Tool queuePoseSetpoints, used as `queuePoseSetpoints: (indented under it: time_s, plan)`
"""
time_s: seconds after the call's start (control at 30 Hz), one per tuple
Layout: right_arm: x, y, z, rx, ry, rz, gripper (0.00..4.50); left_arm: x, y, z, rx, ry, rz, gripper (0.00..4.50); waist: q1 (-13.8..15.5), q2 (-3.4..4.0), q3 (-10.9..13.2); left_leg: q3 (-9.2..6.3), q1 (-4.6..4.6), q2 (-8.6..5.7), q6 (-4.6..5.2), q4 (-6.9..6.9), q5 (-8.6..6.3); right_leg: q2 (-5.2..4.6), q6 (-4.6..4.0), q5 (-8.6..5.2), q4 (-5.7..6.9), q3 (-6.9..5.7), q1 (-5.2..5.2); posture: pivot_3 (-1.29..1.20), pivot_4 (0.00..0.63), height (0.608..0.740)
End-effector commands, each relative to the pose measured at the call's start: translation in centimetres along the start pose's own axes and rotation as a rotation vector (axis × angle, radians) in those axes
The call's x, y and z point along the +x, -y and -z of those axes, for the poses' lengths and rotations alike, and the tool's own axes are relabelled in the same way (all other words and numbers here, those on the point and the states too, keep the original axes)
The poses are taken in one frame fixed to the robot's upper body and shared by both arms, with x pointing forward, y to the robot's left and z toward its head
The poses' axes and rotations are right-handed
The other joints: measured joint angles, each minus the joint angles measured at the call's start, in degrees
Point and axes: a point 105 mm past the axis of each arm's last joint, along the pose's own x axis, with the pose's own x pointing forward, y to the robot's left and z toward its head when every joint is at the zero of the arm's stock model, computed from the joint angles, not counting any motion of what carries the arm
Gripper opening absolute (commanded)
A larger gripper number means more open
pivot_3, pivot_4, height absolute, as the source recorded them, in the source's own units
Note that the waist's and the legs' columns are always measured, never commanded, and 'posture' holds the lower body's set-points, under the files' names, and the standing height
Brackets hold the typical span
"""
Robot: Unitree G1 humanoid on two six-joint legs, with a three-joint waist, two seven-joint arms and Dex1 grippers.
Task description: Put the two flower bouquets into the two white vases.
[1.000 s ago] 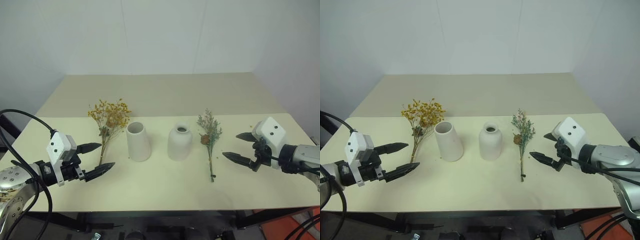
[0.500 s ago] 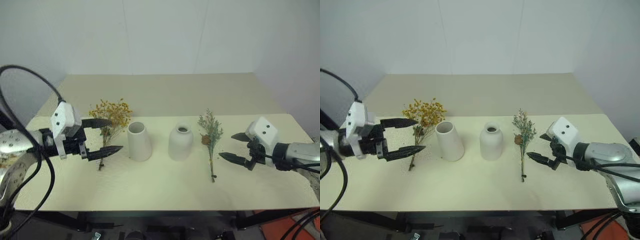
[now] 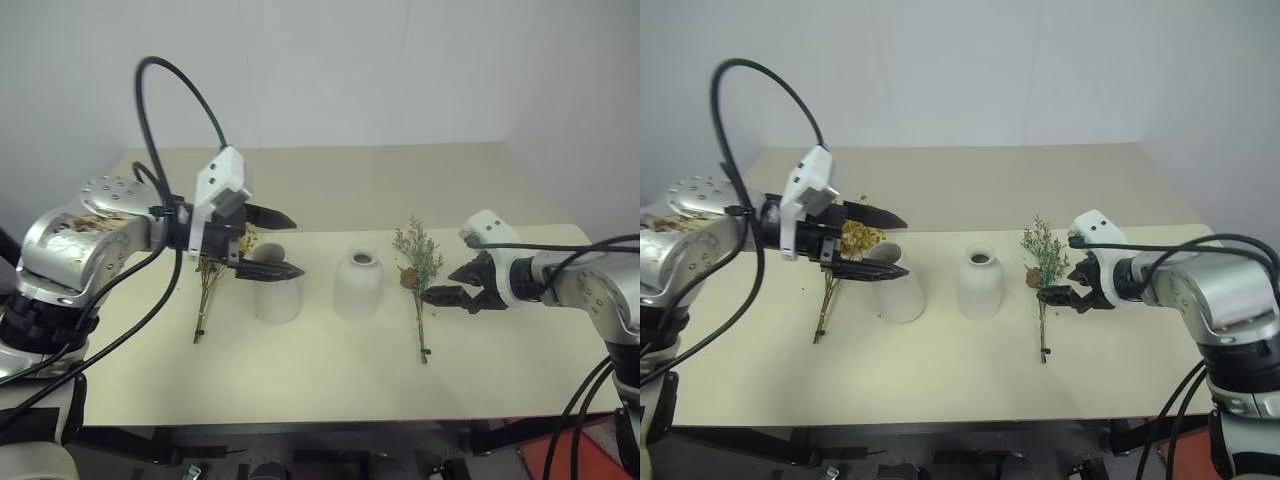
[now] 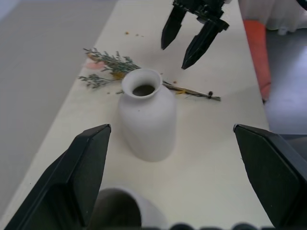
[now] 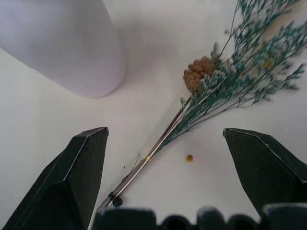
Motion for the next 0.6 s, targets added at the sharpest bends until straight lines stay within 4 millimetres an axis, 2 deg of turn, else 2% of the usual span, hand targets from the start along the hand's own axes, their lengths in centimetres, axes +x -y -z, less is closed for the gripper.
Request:
queuePoseSetpoints:
  time_s: [0.03, 0.23, 0.33, 0.6]
  plan:
    - [0.3, 0.2, -0.1, 0.048, -0.071, 0.013, 4.5, 0.6, -0.3, -1.1, 0.011, 0.001, -0.006, 4.48, 0.0, 0.0, 0.0, 0.0, -0.01, -0.01, 0.0, 0.0, 0.0, -0.01, 0.01, 0.01, -0.02, 0.0, 0.0, 0.0, 0.15, 0.74]
    - [1.8, 0.0, 0.6, 0.067, -0.189, -0.002, 4.5, 2.2, 0.0, -1.5, -0.003, 0.011, 0.03, 4.48, 0.0, 0.0, 0.0, -0.02, -0.01, -0.05, 0.0, 0.04, 0.0, -0.04, 0.03, 0.02, 0.01, 0.0, 0.0, 0.0, 0.15, 0.74]
    - [3.4, -0.2, 1.1, 0.074, -0.262, -0.007, 4.5, 3.0, 0.1, -1.3, -0.001, -0.008, 0.032, 4.48, -0.5, 0.0, 0.0, -0.01, -0.01, -0.05, 0.0, 0.04, 0.0, -0.04, 0.03, 0.03, 0.01, 0.01, -0.01, 0.0, 0.15, 0.74]
    - [5.3, -0.5, 1.3, 0.052, -0.344, -0.01, 4.5, 3.9, 0.6, -1.6, 0.009, -0.01, 0.052, 4.48, -1.0, 0.0, 0.0, -0.04, -0.05, -0.09, 0.0, 0.07, 0.01, -0.07, 0.05, 0.04, 0.04, 0.01, -0.05, 0.0, 0.15, 0.74]
